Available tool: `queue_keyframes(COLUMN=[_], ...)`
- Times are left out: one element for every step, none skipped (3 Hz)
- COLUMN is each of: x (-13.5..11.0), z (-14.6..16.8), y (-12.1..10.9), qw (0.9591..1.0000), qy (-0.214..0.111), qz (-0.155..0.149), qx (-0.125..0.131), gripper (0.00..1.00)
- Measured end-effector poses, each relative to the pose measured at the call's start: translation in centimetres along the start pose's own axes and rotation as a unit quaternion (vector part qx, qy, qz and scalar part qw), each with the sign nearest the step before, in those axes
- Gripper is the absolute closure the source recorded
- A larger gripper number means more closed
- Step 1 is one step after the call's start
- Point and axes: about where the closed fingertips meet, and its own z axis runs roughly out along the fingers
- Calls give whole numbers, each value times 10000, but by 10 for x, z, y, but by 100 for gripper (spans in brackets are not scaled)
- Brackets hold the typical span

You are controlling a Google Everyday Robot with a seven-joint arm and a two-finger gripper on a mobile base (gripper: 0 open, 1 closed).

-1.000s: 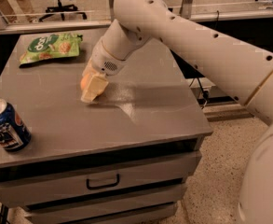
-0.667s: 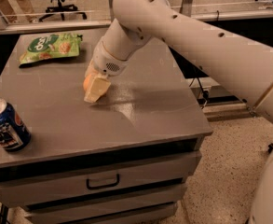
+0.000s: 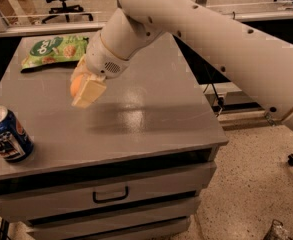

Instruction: Move orange near pepsi can

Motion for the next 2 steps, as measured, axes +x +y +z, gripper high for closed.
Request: queue_keyframes(x=[-32, -48], z=[28, 47], y=[25, 41], qw=[9981, 9950], qy=[-324, -486], qz=[-247, -424], qx=[-472, -757], gripper=[100, 100])
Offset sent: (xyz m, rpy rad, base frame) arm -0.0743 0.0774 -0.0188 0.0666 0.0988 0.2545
